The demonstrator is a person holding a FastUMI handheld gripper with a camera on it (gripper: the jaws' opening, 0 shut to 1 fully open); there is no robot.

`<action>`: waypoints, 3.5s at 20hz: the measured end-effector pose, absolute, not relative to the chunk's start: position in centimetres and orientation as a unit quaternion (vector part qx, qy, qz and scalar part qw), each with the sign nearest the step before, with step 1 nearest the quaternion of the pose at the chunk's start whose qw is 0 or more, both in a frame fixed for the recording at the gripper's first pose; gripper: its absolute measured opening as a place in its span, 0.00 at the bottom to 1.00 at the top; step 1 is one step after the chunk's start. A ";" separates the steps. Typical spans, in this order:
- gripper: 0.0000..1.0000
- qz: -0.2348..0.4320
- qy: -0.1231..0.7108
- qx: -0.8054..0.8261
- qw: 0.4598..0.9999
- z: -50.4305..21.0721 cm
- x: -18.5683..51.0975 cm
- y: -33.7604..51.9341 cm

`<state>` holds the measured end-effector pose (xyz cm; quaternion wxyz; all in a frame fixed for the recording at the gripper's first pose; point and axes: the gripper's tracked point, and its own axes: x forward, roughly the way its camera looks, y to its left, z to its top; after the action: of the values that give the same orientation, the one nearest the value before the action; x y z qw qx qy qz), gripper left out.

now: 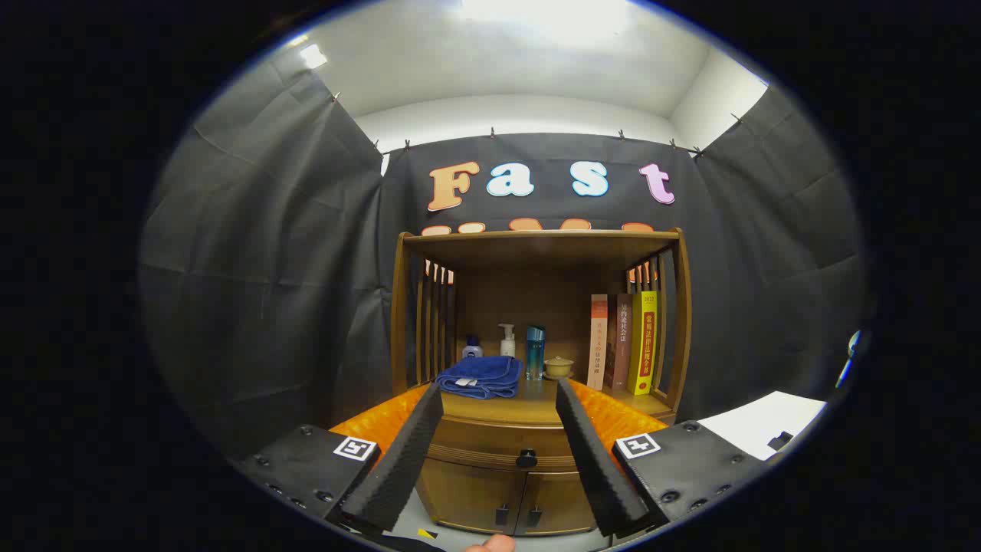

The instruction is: Pull open the drawer, take out the items inside it, and place them on the countertop above the cabinet.

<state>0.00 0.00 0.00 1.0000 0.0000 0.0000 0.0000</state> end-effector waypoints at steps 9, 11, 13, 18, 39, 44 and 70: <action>0.98 -0.001 0.000 -0.004 1.000 0.2 -0.1 0.0; 0.98 -0.001 0.000 -0.002 1.000 0.2 -0.1 0.0; 0.98 -0.001 0.000 -0.002 1.000 0.1 -0.2 -0.1; 0.98 -0.002 0.000 -0.003 1.000 0.1 -0.2 -0.2; 0.98 -0.068 0.019 0.009 0.997 -15.9 7.7 -7.1; 0.98 -0.070 0.045 0.031 0.996 -23.6 10.0 -8.0; 0.69 -0.079 0.154 0.018 0.985 -35.5 15.1 -6.1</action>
<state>15.06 -6.05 -35.45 0.9847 0.0184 0.1542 -0.0793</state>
